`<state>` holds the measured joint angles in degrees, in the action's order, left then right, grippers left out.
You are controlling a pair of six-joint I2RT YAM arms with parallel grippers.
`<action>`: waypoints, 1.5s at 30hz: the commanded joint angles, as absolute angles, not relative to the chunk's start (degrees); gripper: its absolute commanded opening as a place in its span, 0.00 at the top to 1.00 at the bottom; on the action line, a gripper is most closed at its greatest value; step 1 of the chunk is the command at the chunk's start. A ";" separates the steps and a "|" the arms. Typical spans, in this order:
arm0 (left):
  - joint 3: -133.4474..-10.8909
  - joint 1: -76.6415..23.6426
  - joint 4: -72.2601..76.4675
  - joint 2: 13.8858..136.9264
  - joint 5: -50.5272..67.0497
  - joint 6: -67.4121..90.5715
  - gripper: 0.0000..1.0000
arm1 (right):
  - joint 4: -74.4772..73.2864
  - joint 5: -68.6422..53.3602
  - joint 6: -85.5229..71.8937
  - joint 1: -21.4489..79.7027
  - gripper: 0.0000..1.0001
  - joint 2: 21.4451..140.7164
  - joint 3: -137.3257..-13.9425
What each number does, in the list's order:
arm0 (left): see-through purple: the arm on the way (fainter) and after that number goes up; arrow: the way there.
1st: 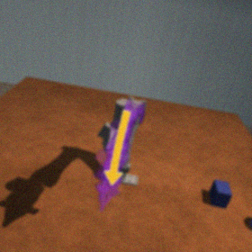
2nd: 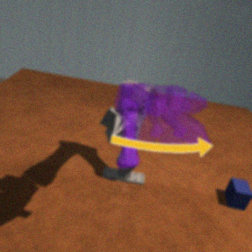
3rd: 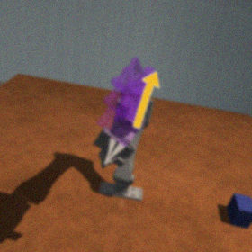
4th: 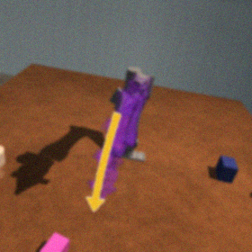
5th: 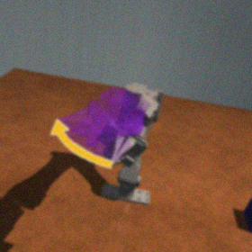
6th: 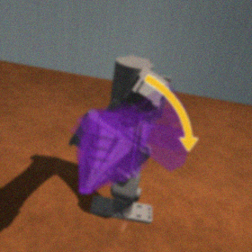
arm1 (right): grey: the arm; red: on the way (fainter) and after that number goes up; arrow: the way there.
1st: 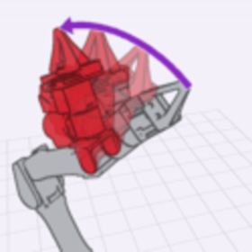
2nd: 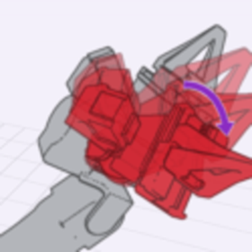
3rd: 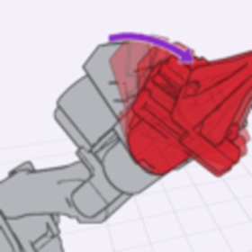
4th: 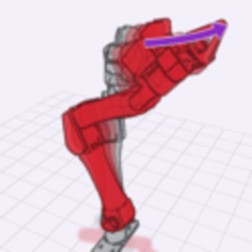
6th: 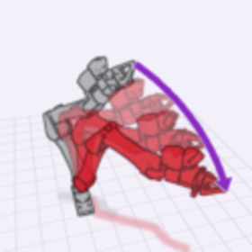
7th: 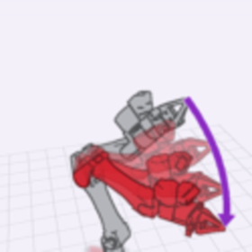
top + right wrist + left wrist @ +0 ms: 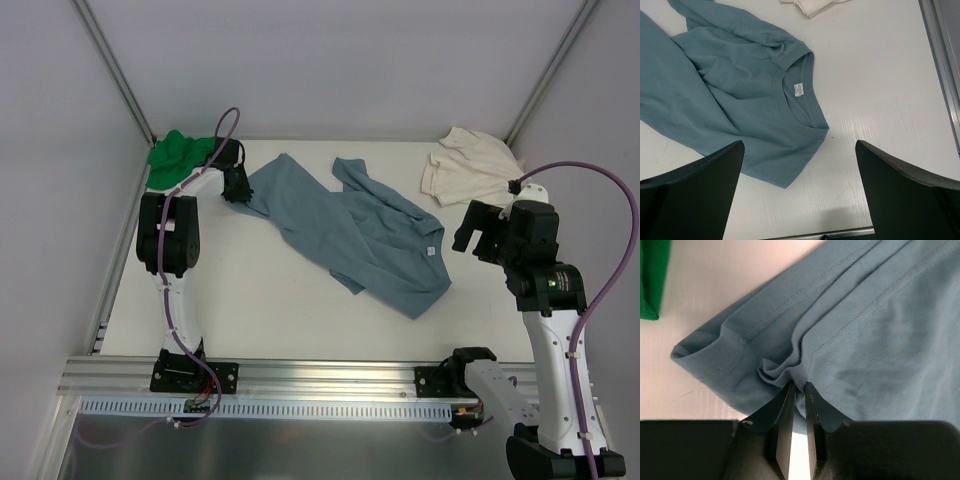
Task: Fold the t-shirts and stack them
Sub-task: Flatten out the tshirt
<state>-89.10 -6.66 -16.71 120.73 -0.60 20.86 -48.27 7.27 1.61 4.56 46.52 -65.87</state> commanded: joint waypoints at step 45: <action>-69.00 -6.85 -23.46 69.19 4.83 18.63 1.00 | -27.25 -14.59 -7.56 4.83 0.00 90.44 -68.39</action>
